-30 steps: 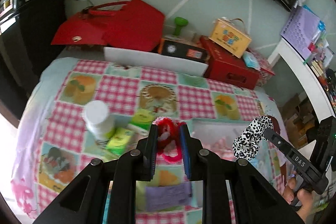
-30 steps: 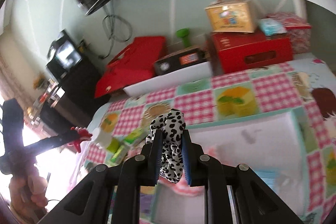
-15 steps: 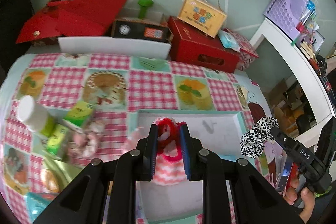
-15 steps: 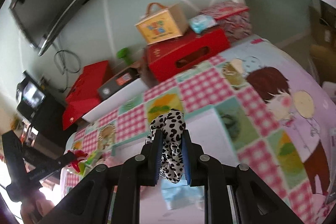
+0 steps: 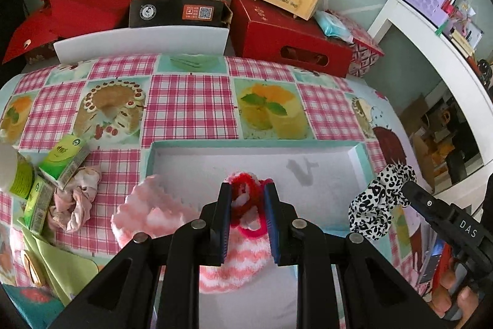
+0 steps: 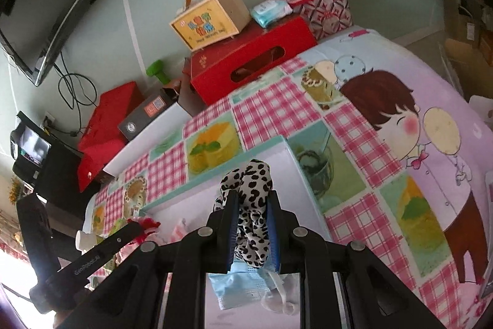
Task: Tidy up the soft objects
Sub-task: 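Carry the hair tie with the left gripper while the right gripper carries the scrunchie to the tray, then drop the hair tie onto the cloth with the left gripper while the right gripper drops the scrunchie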
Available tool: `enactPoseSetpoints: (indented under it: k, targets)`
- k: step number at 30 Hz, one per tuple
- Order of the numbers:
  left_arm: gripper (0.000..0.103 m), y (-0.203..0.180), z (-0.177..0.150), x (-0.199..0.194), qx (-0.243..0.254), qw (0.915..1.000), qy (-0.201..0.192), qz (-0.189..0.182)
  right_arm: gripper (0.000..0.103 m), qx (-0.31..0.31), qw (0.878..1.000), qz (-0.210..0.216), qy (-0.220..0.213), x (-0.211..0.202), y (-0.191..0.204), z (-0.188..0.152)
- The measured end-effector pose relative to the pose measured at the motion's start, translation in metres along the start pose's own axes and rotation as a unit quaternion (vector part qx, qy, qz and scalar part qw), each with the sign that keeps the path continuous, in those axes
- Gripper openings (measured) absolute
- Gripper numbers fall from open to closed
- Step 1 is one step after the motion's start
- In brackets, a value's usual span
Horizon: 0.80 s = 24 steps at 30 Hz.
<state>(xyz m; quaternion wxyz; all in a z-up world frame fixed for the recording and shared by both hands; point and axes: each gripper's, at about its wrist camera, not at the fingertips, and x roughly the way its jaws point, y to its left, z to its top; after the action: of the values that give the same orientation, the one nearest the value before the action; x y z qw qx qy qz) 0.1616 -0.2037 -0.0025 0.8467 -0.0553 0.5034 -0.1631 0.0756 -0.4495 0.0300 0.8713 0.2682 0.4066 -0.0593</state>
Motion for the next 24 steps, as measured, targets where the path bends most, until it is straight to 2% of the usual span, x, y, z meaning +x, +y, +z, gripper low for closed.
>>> enactPoseSetpoints:
  k: [10,18,24]
  targets:
    - [0.022,0.015,0.004,0.011,-0.011,0.9998,-0.005,0.016,0.019,-0.019,0.999,-0.007,0.043,0.035,0.011,-0.010]
    - [0.022,0.021,0.000,0.028,-0.020,0.9995,0.017,0.019,0.020,-0.021,0.997,-0.018,0.069,0.055,0.010,-0.016]
    - [0.022,0.017,-0.002,0.032,-0.018,0.9992,0.030,0.022,0.022,-0.025,0.997,-0.033,0.071,0.056,0.010,-0.016]
